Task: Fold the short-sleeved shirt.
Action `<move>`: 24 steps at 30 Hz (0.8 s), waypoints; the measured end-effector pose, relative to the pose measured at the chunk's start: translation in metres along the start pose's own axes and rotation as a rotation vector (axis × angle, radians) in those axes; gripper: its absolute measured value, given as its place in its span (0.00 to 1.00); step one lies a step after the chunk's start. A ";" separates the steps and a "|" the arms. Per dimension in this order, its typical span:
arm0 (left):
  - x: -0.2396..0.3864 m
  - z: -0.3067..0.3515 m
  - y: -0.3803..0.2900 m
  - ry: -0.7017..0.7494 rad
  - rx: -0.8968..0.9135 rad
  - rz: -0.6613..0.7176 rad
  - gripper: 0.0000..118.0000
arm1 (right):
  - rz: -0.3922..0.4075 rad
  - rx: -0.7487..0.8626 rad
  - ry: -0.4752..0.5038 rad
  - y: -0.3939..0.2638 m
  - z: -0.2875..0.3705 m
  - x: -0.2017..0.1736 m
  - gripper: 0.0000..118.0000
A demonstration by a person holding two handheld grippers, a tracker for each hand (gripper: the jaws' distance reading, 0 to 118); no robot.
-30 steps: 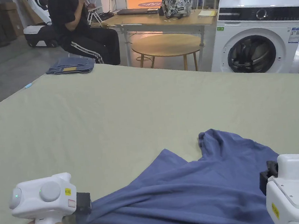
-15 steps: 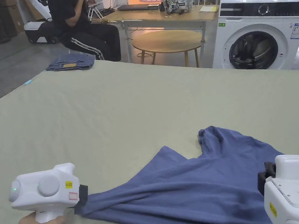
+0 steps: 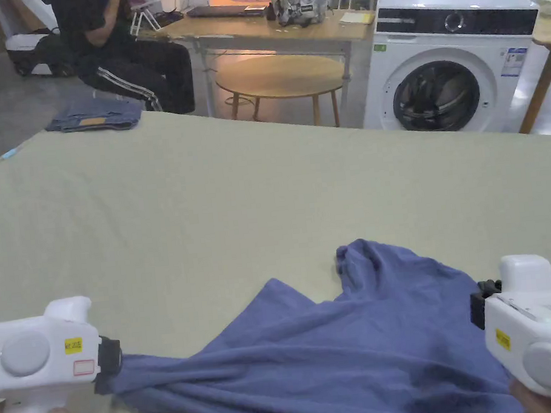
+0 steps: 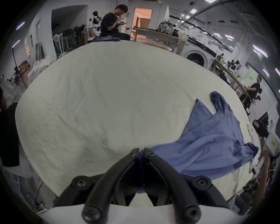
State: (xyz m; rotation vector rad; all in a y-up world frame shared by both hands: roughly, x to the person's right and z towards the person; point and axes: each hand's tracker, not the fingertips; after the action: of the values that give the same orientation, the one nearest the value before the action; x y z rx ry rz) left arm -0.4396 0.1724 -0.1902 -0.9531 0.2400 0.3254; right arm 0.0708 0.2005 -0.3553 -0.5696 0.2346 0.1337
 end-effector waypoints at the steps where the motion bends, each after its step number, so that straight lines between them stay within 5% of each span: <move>1: 0.001 -0.002 -0.001 0.005 -0.005 -0.003 0.00 | 0.008 -0.029 0.009 0.006 -0.015 0.005 0.00; 4: 0.007 -0.002 -0.005 0.012 -0.015 -0.001 0.00 | 0.018 -0.122 0.029 0.021 -0.060 0.020 0.03; 8: 0.017 0.002 -0.011 0.024 -0.022 0.006 0.00 | 0.044 -0.265 0.060 0.036 -0.122 0.034 0.54; 9: 0.018 0.002 -0.012 0.025 -0.024 0.006 0.00 | 0.055 -0.277 0.072 0.039 -0.136 0.035 0.60; 21: 0.008 -0.012 -0.003 0.041 -0.039 0.024 0.00 | 0.075 -0.474 0.157 0.050 -0.221 0.035 0.60; 22: 0.007 -0.012 -0.003 0.042 -0.038 0.023 0.00 | 0.073 -0.465 0.154 0.050 -0.228 0.036 0.57; 24: 0.007 -0.014 -0.001 0.047 -0.039 0.018 0.00 | 0.094 -0.458 0.167 0.054 -0.226 0.033 0.37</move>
State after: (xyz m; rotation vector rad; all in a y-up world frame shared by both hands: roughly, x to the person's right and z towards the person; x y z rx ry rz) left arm -0.4339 0.1617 -0.1992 -0.9985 0.2856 0.3256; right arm 0.0512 0.1233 -0.5759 -1.0278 0.3981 0.2335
